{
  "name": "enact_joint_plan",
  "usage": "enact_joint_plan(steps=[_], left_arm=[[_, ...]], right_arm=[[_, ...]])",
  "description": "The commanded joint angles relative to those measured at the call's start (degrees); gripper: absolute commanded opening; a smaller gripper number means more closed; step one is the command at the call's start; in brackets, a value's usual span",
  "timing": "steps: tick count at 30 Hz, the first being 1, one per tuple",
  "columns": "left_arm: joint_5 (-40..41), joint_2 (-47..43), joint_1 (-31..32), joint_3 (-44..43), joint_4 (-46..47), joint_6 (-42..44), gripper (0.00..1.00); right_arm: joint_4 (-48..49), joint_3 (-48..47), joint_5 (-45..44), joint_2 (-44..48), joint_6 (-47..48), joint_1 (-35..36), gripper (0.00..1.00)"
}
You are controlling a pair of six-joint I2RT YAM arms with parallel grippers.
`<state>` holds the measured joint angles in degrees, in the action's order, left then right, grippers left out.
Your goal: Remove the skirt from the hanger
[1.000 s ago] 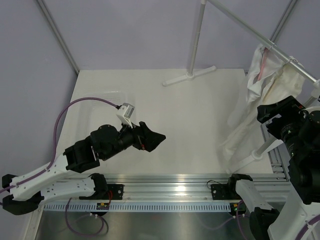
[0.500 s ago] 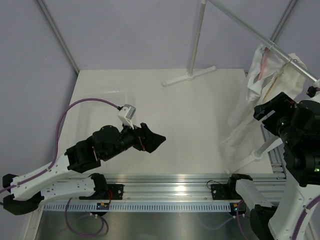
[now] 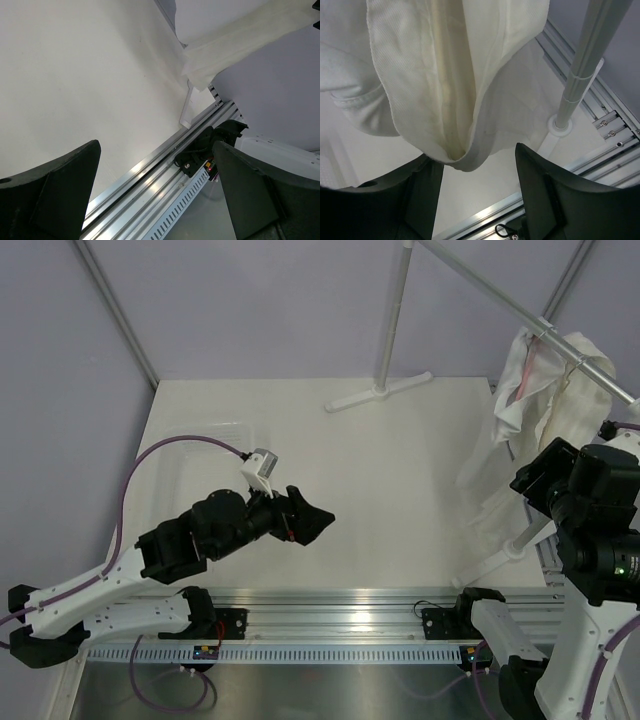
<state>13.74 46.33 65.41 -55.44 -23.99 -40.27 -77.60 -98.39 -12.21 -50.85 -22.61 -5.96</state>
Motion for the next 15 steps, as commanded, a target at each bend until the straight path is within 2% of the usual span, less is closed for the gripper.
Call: enact_joint_plan(steps=[1,9,15], left_arm=[[0.77,0.43,0.25,-0.02,2.98,1.07,0.99],[-0.02,1.31,0.25,0.42,4.04,0.81,0.99],[-0.82,2.1,0.25,0.42,4.3,0.54,0.99]], right_arm=[[3.86,1.35,-3.34,1.01,3.8,-0.2,0.66],[10.8,4.26,-3.61,3.56,7.84,-0.2,0.65],[12.83,2.51,-4.05,2.07,8.55,-0.2,0.65]])
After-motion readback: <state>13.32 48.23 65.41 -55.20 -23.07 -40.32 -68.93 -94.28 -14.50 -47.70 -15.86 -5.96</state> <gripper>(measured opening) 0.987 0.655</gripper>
